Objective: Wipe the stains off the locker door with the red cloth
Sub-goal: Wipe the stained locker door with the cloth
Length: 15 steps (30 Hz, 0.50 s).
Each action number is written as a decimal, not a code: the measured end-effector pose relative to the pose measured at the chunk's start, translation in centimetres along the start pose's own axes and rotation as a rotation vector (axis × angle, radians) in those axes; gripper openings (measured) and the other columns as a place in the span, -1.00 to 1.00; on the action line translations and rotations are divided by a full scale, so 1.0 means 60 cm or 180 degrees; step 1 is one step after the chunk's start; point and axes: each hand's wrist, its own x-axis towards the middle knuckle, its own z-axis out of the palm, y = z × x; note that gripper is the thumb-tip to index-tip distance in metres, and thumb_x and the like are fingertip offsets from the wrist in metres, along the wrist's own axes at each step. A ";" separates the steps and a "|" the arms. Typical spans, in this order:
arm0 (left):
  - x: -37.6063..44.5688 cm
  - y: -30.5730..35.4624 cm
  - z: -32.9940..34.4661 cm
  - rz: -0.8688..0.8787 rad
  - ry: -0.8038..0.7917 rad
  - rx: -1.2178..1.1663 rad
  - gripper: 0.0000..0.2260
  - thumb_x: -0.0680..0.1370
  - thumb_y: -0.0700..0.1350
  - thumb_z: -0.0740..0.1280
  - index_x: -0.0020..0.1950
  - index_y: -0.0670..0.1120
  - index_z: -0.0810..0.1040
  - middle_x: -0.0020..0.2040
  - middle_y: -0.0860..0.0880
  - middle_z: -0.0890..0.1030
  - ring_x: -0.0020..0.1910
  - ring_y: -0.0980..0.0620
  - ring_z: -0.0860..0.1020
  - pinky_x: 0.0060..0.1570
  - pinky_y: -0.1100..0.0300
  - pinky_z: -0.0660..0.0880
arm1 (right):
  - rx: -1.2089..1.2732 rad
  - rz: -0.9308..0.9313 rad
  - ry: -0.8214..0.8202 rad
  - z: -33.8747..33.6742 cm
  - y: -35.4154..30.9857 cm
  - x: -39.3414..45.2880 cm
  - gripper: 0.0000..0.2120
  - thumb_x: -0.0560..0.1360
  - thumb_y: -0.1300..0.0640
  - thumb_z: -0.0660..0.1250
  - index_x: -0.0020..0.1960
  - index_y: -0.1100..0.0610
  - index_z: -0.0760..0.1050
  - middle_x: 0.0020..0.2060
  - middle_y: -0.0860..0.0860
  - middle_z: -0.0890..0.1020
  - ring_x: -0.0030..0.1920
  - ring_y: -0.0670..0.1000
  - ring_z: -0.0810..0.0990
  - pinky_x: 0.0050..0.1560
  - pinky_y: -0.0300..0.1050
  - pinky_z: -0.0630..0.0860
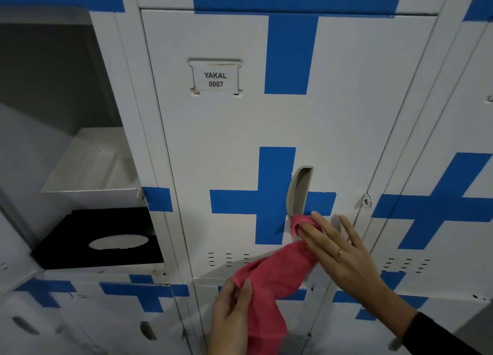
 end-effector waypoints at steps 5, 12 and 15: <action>0.003 -0.006 0.002 -0.0048 -0.0061 0.0029 -0.81 0.55 -0.13 0.26 -0.19 0.15 0.46 -0.28 0.21 0.53 -0.22 0.30 0.39 -0.10 0.28 0.31 | -0.0320 0.0311 -0.0088 0.012 -0.014 -0.040 -0.62 0.65 0.20 0.07 0.45 0.23 0.25 0.48 0.13 0.30 0.55 0.14 0.04 0.50 0.28 -0.08; 0.012 -0.018 0.000 0.0001 -0.0146 -0.0035 -0.84 0.55 -0.14 0.26 -0.08 0.13 0.51 -0.14 0.17 0.56 -0.13 0.27 0.48 -0.21 0.41 0.35 | -0.0314 0.1549 -0.0322 -0.010 -0.044 -0.007 -0.35 0.61 -0.17 -0.01 0.49 0.30 0.12 0.55 0.18 0.02 0.56 0.11 -0.06 0.51 0.21 -0.19; 0.015 -0.017 -0.006 0.0129 -0.0143 0.0042 -0.87 0.55 -0.11 0.25 0.02 0.09 0.54 -0.10 0.19 0.57 -0.10 0.25 0.49 -0.15 0.35 0.39 | -0.0250 0.1710 -0.0255 -0.021 -0.038 0.027 -0.33 0.58 -0.16 0.06 0.50 0.29 0.11 0.49 0.23 0.17 0.56 0.10 -0.09 0.51 0.18 -0.22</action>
